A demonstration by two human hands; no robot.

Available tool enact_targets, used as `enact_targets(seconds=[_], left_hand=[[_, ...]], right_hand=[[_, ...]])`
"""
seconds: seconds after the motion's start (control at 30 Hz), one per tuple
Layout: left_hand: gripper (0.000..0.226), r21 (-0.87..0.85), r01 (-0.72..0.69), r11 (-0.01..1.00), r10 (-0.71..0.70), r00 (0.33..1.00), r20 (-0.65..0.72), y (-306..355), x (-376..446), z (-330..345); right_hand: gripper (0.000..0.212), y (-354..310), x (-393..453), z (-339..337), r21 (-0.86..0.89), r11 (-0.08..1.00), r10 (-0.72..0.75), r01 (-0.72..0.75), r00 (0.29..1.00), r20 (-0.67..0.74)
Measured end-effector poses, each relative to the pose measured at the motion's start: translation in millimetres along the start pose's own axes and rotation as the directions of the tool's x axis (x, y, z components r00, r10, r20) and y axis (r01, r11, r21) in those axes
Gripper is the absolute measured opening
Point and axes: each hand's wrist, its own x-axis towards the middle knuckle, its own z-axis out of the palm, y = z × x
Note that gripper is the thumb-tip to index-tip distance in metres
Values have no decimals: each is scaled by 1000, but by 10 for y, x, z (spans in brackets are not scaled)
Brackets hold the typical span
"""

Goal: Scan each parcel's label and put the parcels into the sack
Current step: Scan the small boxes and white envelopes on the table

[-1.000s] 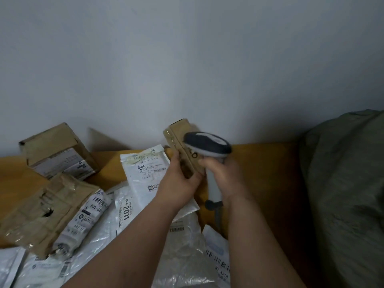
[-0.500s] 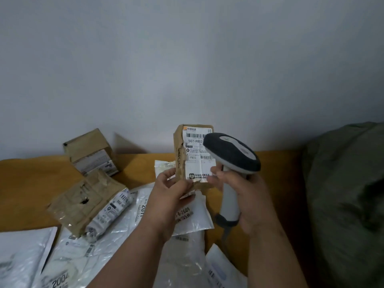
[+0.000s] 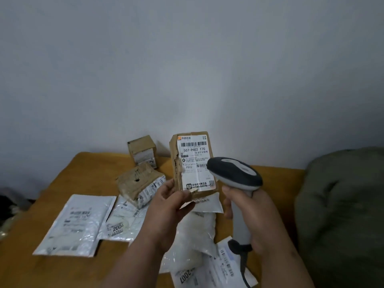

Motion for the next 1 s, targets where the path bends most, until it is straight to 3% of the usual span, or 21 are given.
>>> enact_targets(seconds=[0.17, 0.33, 1.0], left_hand=[[40, -29, -43, 999, 42, 998, -40, 142, -513, -68], [37, -21, -83, 996, 83, 997, -2, 266, -994, -142], [44, -17, -194, 981, 195, 975, 104, 439, -2570, -418]], right_hand=[[19, -74, -566, 16, -92, 995, 43, -40, 999, 31], [16, -170, -1132, 49, -127, 992, 27, -20, 998, 56], [14, -255, -2860, 151, -53, 988, -145, 144, 989, -24]])
